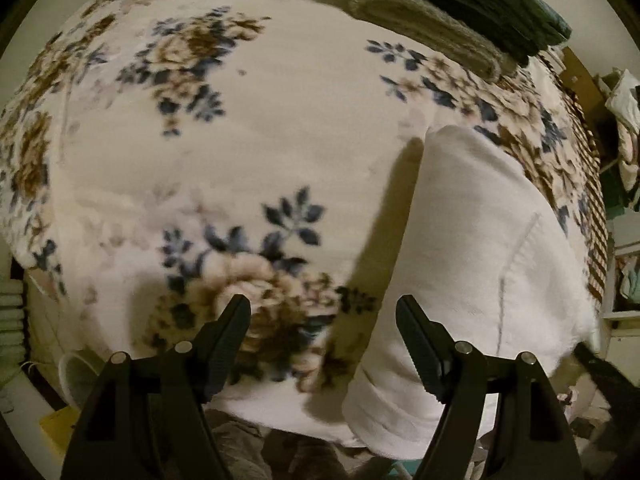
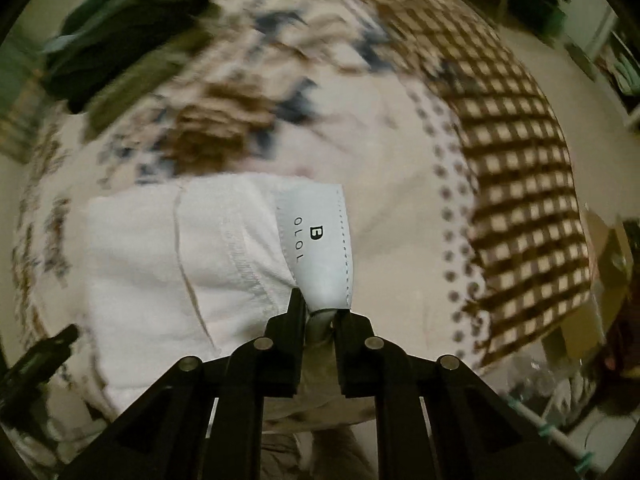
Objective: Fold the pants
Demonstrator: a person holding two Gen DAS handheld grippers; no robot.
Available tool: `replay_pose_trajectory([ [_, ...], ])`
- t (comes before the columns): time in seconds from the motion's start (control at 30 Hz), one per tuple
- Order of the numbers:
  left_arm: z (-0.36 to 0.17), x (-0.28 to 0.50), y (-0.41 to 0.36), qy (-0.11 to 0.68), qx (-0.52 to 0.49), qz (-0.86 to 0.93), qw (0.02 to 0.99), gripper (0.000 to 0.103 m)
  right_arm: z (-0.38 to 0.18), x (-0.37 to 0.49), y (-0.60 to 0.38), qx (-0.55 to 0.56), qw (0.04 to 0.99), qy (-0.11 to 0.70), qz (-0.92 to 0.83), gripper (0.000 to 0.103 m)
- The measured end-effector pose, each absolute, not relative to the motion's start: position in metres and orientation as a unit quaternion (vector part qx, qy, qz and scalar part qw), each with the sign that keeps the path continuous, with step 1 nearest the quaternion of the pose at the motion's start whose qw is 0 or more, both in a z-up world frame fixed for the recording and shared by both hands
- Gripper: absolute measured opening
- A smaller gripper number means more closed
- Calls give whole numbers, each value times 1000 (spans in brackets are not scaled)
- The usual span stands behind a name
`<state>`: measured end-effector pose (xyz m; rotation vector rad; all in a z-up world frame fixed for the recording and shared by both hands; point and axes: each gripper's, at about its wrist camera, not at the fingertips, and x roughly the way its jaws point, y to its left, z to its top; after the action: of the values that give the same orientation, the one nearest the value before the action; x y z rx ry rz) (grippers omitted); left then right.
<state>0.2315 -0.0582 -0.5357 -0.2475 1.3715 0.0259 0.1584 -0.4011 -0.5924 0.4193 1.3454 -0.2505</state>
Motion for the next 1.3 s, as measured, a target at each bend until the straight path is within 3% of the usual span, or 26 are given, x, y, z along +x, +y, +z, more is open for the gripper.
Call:
replay_pose_trajectory([
  [0.07,-540,237,-67,632,-119,-2,766,73,-626,165,-410,221,721,649,-97,21],
  [0.13,-541,242,-75,632,-119,-10,766,73,-655,168,-419,270,679,677,-83,42],
  [0.17,-541,245,-78,632,-119,-17,766,73,-663,167,-426,303,661,681,-87,45],
  [0.33,-532,259,-87,619,-117,-34,776,73,-650,149,-450,394,656,638,-88,70],
  [0.57,-547,320,-106,614,-90,-44,783,73,-628,170,-447,393,694,598,-78,71],
  [0.7,-583,354,-123,640,-38,-48,766,75,-613,212,-420,310,738,595,-75,83],
  [0.77,-604,364,-123,658,-26,-46,751,82,-622,233,-407,247,745,614,-80,83],
  [0.83,-619,371,-115,665,-46,-47,744,93,-642,245,-407,223,724,646,-87,92],
  [0.9,-622,374,-109,669,-65,-48,739,95,-661,239,-419,272,687,667,-92,96],
  [1.13,-579,344,-93,646,-96,-54,755,94,-651,175,-457,402,653,636,-84,97],
  [1.23,-570,315,-81,648,-114,-50,752,94,-688,132,-471,487,586,643,-81,97],
  [1.27,-570,308,-79,649,-118,-49,750,94,-698,124,-470,516,571,634,-68,96],
  [1.3,-569,299,-77,651,-120,-46,748,94,-704,116,-471,546,563,618,-56,84],
])
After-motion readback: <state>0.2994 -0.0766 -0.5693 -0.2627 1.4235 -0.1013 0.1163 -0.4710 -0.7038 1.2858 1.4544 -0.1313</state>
